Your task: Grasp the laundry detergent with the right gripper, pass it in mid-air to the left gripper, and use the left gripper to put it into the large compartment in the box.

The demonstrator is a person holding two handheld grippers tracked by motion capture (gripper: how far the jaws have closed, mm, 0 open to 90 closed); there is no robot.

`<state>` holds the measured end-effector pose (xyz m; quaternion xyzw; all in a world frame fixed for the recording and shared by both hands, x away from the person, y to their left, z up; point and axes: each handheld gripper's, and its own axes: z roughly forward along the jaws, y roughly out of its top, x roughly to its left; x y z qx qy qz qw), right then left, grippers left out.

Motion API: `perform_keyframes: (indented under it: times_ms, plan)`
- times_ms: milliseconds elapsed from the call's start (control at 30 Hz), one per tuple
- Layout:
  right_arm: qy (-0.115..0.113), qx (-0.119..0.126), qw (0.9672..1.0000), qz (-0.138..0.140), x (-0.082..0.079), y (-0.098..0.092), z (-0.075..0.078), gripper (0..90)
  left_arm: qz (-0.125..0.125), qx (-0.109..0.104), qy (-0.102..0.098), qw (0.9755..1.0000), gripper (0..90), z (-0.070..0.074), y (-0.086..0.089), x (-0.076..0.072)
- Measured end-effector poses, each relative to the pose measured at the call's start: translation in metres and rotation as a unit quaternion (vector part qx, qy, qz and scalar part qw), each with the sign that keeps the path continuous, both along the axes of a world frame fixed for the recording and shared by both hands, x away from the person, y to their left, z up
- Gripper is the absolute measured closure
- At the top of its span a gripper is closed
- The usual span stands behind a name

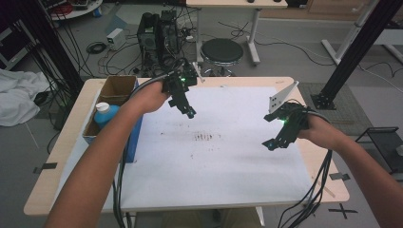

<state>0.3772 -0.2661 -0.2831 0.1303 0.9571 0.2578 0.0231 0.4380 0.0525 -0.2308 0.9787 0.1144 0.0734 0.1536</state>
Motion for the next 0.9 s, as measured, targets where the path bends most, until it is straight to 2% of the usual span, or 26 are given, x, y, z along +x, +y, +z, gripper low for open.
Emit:
perform_keyframes:
  times_ms: [67,100,133,167,233,267,300,333,367,400,500,567,600,633,667,700,733,767,900]
  plan:
    - [0.000,-0.001,1.0000,0.003,0.0008,0.0015,-0.0001,0.8,0.007,-0.012,-0.001,0.9999,7.5,-0.0011,-0.0007,-0.0015]
    - [0.000,-0.002,1.0000,0.005,0.0013,0.0020,-0.0002,0.8,-0.004,0.005,-0.001,1.0000,7.5,0.0013,-0.0004,-0.0007]
    - [-0.001,-0.003,1.0000,0.005,0.0016,0.0025,-0.0001,0.8,0.005,-0.012,0.000,0.9999,7.5,-0.0010,-0.0009,-0.0023]
    - [0.000,-0.003,1.0000,0.006,0.0018,0.0027,-0.0001,0.8,-0.005,0.001,-0.002,1.0000,7.5,0.0009,-0.0004,-0.0012]
    - [0.000,-0.002,1.0000,0.006,0.0019,0.0036,-0.0006,0.8,-0.004,0.001,-0.003,1.0000,7.5,0.0005,-0.0004,-0.0019]
    - [0.001,-0.004,1.0000,0.006,0.0017,0.0039,-0.0005,0.8,0.000,-0.007,-0.001,1.0000,7.5,-0.0002,-0.0008,-0.0029]
    - [-0.001,-0.001,1.0000,0.009,0.0021,0.0045,-0.0011,0.8,-0.007,0.003,-0.003,1.0000,7.5,0.0011,-0.0006,-0.0024]
    - [-0.002,-0.001,1.0000,0.009,0.0021,0.0047,-0.0011,0.8,-0.002,-0.007,-0.004,1.0000,7.5,-0.0001,-0.0010,-0.0037]
    - [-0.001,-0.003,0.9999,0.010,0.0022,0.0046,-0.0007,0.8,-0.008,0.002,-0.003,1.0000,7.5,0.0014,-0.0010,-0.0033]
    - [-0.001,-0.004,0.9999,0.010,0.0021,0.0048,-0.0005,0.8,-0.003,-0.006,-0.004,1.0000,7.5,0.0004,-0.0016,-0.0044]
    - [-0.002,-0.003,1.0000,0.007,0.0014,0.0055,0.0000,0.8,-0.009,0.002,-0.003,1.0000,7.5,0.0016,-0.0017,-0.0044]
    - [-0.003,-0.002,1.0000,0.009,0.0013,0.0052,0.0004,0.8,-0.003,-0.007,-0.004,1.0000,7.5,0.0002,-0.0024,-0.0061]
    - [-0.002,-0.002,1.0000,0.008,0.0008,0.0053,0.0004,0.8,-0.011,0.005,-0.003,0.9999,7.5,0.0020,-0.0024,-0.0055]
    - [-0.004,-0.001,1.0000,0.008,0.0006,0.0052,0.0003,0.8,-0.011,0.005,-0.003,0.9999,7.5,0.0021,-0.0026,-0.0058]
    - [-0.004,-0.002,1.0000,0.007,0.0003,0.0050,0.0006,0.8,-0.004,-0.008,-0.004,1.0000,7.5,0.0004,-0.0030,-0.0069]
    - [-0.005,-0.002,0.9999,0.011,0.0004,0.0046,0.0008,0.8,-0.004,-0.010,-0.003,0.9999,7.5,0.0000,-0.0031,-0.0071]
    - [-0.003,-0.002,1.0000,0.004,-0.0008,0.0046,0.0009,0.8,-0.012,0.003,-0.002,0.9999,7.5,0.0017,-0.0028,-0.0063]
    - [-0.005,-0.003,1.0000,0.008,-0.0002,0.0041,0.0013,0.8,-0.013,0.007,-0.002,0.9999,7.5,0.0022,-0.0030,-0.0066]
    - [-0.005,-0.002,0.9999,0.008,-0.0008,0.0040,0.0015,0.8,-0.012,0.002,-0.004,0.9999,7.5,0.0021,-0.0021,-0.0071]
